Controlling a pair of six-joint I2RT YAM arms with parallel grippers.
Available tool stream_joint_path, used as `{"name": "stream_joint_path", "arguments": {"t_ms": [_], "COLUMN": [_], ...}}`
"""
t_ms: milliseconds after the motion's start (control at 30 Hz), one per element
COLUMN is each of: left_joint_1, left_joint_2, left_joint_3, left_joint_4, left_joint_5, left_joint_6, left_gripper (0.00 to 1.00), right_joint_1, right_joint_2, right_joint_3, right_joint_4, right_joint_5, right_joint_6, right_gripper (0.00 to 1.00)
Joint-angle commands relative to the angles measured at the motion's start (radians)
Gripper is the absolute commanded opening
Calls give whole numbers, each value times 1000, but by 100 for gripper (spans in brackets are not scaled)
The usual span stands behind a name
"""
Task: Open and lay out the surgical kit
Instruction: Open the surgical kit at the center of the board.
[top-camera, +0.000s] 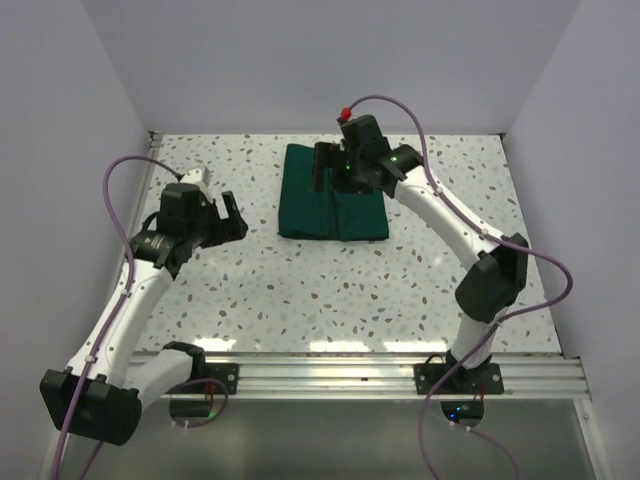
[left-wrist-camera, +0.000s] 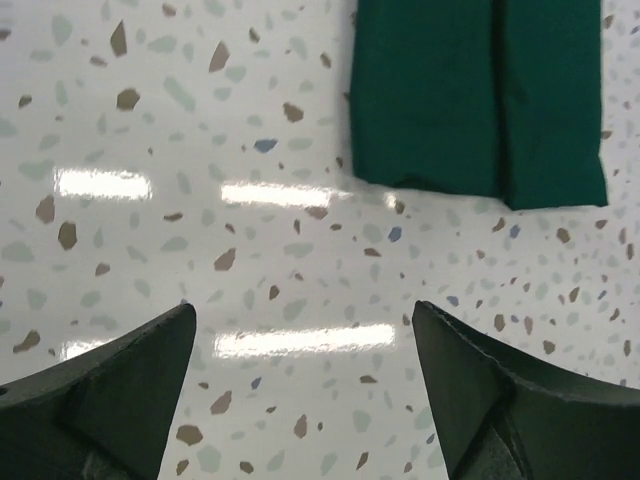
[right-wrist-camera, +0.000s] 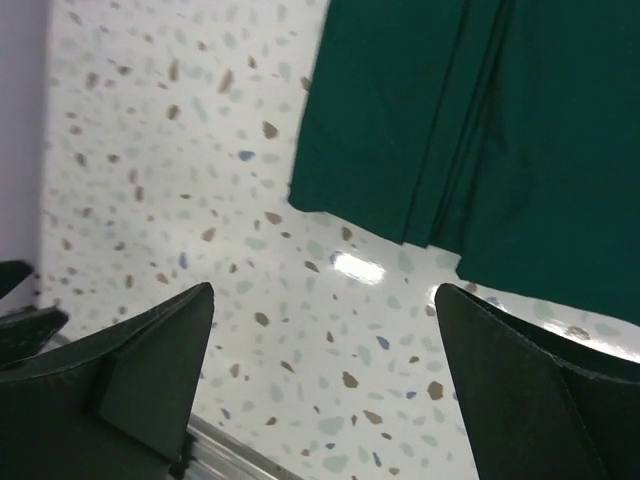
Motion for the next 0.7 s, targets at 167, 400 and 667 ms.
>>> {"name": "stream_joint_path", "arguments": {"t_ms": [167, 400, 667], "left_joint_1": [-5, -5, -5], "left_joint_2": [-182, -270, -301], "left_joint_3": [-137, -176, -179], "left_joint_4": [-119, -173, -219], "left_joint_5": [-68, -61, -71], "left_joint_6": [-43, -61, -78], "left_gripper": [93, 93, 93], "right_joint_1": [25, 32, 46], "right_joint_2": [295, 383, 431], "right_joint_3": [335, 273, 186], "right_joint_4": [-411, -402, -363], "right_joint_5": [444, 427, 378], "right_joint_6": [-116, -119, -101], "right_gripper": [96, 95, 84]}}
